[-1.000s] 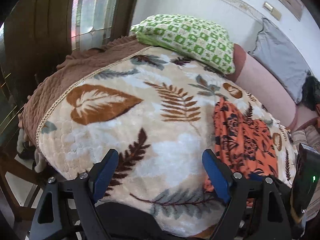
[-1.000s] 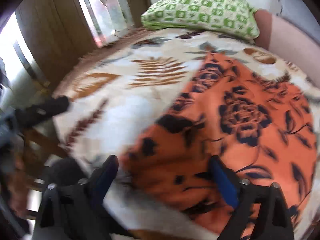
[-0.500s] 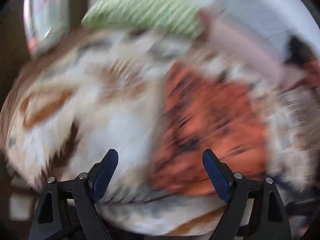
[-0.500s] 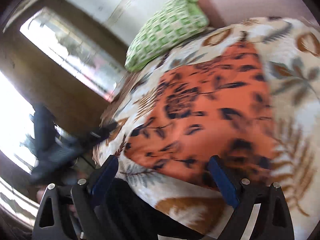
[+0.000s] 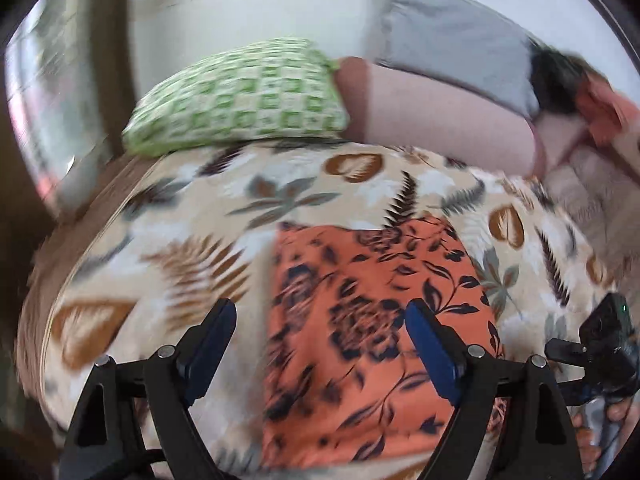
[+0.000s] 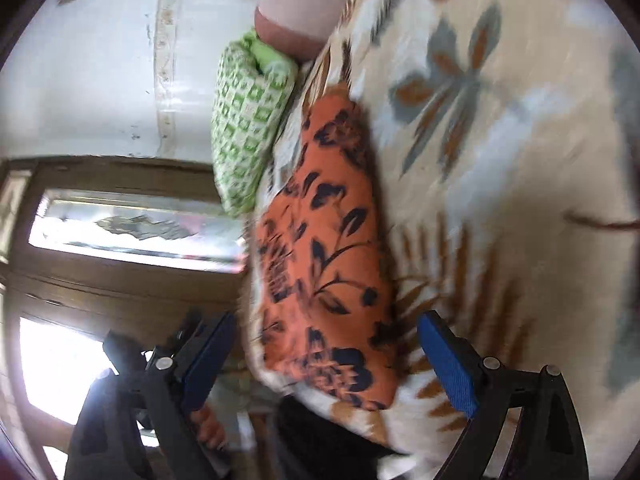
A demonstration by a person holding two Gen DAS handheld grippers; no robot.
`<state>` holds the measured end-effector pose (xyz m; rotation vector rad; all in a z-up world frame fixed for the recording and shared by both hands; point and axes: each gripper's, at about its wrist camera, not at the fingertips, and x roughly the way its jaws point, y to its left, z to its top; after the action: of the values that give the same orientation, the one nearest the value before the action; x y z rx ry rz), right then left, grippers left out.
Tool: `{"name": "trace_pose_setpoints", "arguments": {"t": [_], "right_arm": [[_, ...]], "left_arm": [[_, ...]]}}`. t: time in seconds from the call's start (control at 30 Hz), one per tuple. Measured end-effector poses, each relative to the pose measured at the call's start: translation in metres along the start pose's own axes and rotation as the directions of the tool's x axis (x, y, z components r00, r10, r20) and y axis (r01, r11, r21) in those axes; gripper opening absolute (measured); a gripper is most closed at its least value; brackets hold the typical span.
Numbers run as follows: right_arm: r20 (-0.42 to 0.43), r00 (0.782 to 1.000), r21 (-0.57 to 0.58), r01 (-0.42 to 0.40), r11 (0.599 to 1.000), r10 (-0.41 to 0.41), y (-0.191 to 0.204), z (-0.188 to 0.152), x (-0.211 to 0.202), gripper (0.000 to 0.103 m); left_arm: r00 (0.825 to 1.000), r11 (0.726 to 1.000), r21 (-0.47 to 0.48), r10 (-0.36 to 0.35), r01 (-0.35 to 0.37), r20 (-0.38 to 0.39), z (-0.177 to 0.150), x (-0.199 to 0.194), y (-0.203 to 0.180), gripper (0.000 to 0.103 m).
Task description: Fold small clothes
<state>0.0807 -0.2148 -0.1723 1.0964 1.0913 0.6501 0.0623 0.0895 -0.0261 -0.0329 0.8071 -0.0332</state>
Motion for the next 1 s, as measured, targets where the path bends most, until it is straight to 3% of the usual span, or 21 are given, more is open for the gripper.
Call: {"name": "trace_pose_setpoints", "arguments": {"t": [0.07, 0.13, 0.17, 0.2, 0.23, 0.27, 0.33, 0.4, 0.43, 0.5, 0.57, 0.63, 0.73, 0.8, 0.83, 0.87, 0.93, 1.0], "right_arm": [[-0.041, 0.999, 0.051, 0.010, 0.999, -0.008, -0.009, 0.004, 0.015, 0.094], [-0.078, 0.996, 0.082, 0.039, 0.996, -0.032, -0.015, 0.003, 0.032, 0.094], [-0.097, 0.995, 0.058, 0.038, 0.998, -0.032, -0.011, 0.002, 0.038, 0.088], [-0.111, 0.993, 0.042, 0.032, 0.999, -0.028, -0.007, 0.001, 0.043, 0.075], [-0.136, 0.990, 0.025, 0.032, 0.999, -0.028, 0.000, -0.003, 0.047, 0.037], [-0.118, 0.992, 0.007, 0.037, 0.999, -0.035, 0.005, -0.005, 0.044, 0.024], [-0.090, 0.991, -0.029, 0.097, 0.995, -0.099, 0.009, -0.005, 0.039, 0.023], [-0.109, 0.976, 0.015, 0.191, 0.981, -0.188, -0.017, -0.004, 0.047, 0.023], [-0.111, 0.980, 0.058, 0.169, 0.984, -0.162, -0.028, -0.005, 0.047, 0.024], [-0.098, 0.987, 0.044, 0.131, 0.990, -0.126, -0.016, -0.005, 0.039, 0.040], [-0.048, 0.994, -0.004, 0.100, 0.995, -0.101, 0.002, 0.001, 0.023, 0.090], [0.021, 0.996, -0.053, 0.093, 0.994, -0.092, 0.018, 0.019, 0.009, 0.095], [0.008, 0.996, -0.025, 0.088, 0.996, -0.088, 0.013, 0.048, 0.023, 0.095], [-0.046, 0.995, -0.012, 0.091, 0.996, -0.092, 0.004, 0.060, 0.047, 0.093], [-0.062, 0.995, -0.004, 0.084, 0.996, -0.084, 0.002, 0.061, 0.055, 0.072], [-0.075, 0.993, 0.002, 0.089, 0.996, -0.089, 0.001, 0.059, 0.059, 0.032], [-0.031, 0.991, -0.101, 0.125, 0.987, -0.128, 0.022, 0.054, 0.056, 0.031], [-0.013, 0.983, -0.103, 0.179, 0.978, -0.182, 0.015, 0.054, 0.058, 0.030]], "left_arm": [[0.998, 0.999, 0.043, 0.027, -0.024, -0.060, -0.001, 0.030, -0.009, 0.087], [0.972, 0.990, 0.059, 0.140, -0.131, -0.188, -0.014, 0.071, -0.005, 0.087], [0.956, 0.988, 0.043, 0.153, -0.147, -0.251, -0.026, 0.089, 0.001, 0.088], [0.958, 0.991, 0.006, 0.130, -0.133, -0.256, -0.034, 0.093, 0.006, 0.089], [0.967, 0.992, -0.041, 0.103, -0.116, -0.234, -0.039, 0.091, 0.013, 0.090], [0.970, 0.993, -0.067, 0.084, -0.102, -0.227, -0.041, 0.090, 0.017, 0.090], [0.972, 0.993, -0.074, 0.071, -0.090, -0.226, -0.042, 0.088, 0.018, 0.091], [0.969, 0.994, -0.068, 0.069, -0.087, -0.236, -0.041, 0.090, 0.016, 0.093], [0.969, 0.994, -0.071, 0.066, -0.085, -0.236, -0.042, 0.089, 0.016, 0.093], [0.970, 0.994, -0.083, 0.051, -0.073, -0.237, -0.042, 0.087, 0.020, 0.093], [0.972, 0.994, -0.082, 0.045, -0.065, -0.232, -0.044, 0.085, 0.020, 0.093], [0.972, 0.994, -0.085, 0.044, -0.065, -0.232, -0.043, 0.094, 0.020, 0.093], [0.972, 0.994, -0.094, 0.035, -0.058, -0.233, -0.044, 0.096, 0.022, 0.094], [0.972, 0.994, -0.101, 0.028, -0.053, -0.233, -0.044, 0.097, 0.023, 0.094], [0.972, 0.994, -0.100, 0.028, -0.052, -0.232, -0.044, 0.097, 0.024, 0.094], [0.973, 0.994, -0.100, 0.028, -0.052, -0.230, -0.045, 0.097, 0.025, 0.094], [0.974, 0.994, -0.104, 0.017, -0.041, -0.225, -0.046, 0.097, 0.026, 0.095], [0.975, 0.994, -0.106, 0.013, -0.038, -0.221, -0.047, 0.100, 0.027, 0.098]]}}
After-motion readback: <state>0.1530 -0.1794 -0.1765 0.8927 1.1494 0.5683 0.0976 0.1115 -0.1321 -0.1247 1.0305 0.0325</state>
